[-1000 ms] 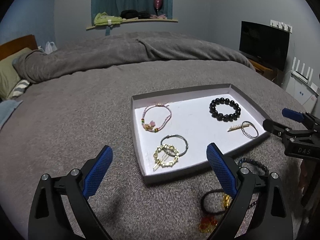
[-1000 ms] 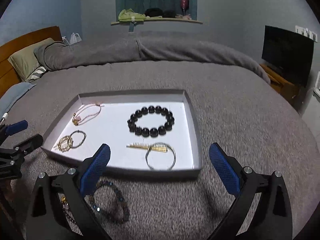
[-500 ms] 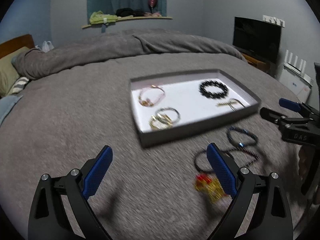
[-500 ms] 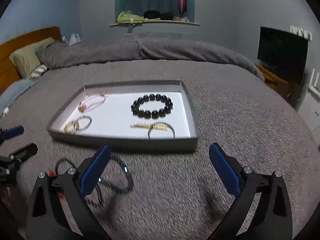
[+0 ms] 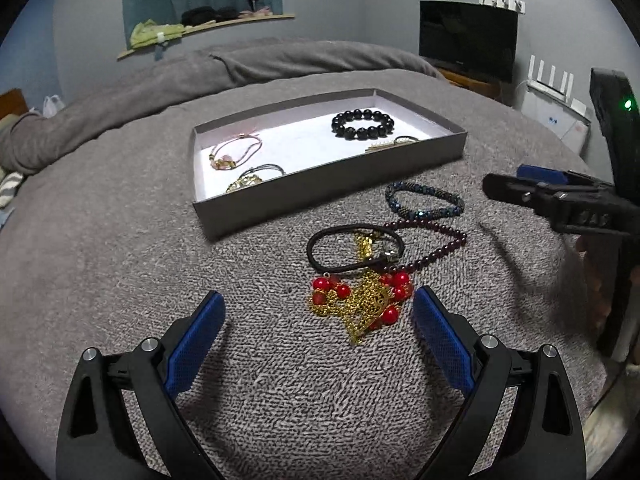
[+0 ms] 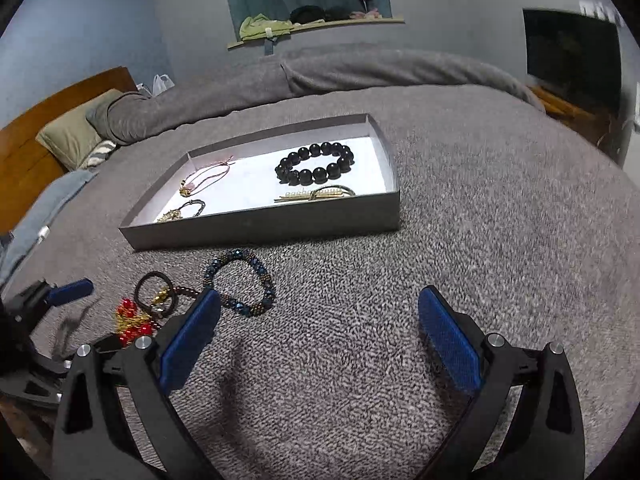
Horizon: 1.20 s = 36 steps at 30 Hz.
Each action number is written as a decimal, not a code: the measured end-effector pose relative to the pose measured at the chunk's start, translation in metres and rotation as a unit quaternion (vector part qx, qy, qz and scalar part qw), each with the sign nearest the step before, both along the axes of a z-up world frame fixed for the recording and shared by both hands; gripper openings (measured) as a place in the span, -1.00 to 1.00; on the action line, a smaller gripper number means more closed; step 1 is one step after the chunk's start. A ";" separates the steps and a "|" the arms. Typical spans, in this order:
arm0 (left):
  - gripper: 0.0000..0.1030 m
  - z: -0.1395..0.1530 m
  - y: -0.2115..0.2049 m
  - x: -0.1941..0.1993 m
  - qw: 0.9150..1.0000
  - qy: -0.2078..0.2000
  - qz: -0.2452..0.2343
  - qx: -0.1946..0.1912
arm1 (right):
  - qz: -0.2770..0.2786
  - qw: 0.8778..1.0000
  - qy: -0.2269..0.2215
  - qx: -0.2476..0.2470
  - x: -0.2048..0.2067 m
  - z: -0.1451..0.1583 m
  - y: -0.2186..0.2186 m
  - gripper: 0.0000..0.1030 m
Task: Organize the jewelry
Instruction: 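Grasp the red-bead gold chain brooch with the left tool while the right tool grasps the blue-black bead bracelet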
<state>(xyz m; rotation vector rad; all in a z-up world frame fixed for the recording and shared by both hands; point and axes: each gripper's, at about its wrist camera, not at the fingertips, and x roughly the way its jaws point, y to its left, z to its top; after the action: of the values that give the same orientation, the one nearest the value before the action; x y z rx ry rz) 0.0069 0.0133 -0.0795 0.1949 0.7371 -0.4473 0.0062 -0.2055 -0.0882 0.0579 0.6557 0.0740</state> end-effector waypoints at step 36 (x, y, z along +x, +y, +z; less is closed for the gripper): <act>-0.84 0.053 0.038 -0.003 0.996 -0.053 -0.003 -0.072 | 0.027 0.998 0.023 -0.044 0.015 -0.008 0.019 0.28</act>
<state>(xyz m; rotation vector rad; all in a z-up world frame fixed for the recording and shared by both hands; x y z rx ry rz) 0.0038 0.0509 -0.0265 0.0847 0.5978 -0.4905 0.0216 -0.1861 -0.0967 -0.0428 0.7063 0.0965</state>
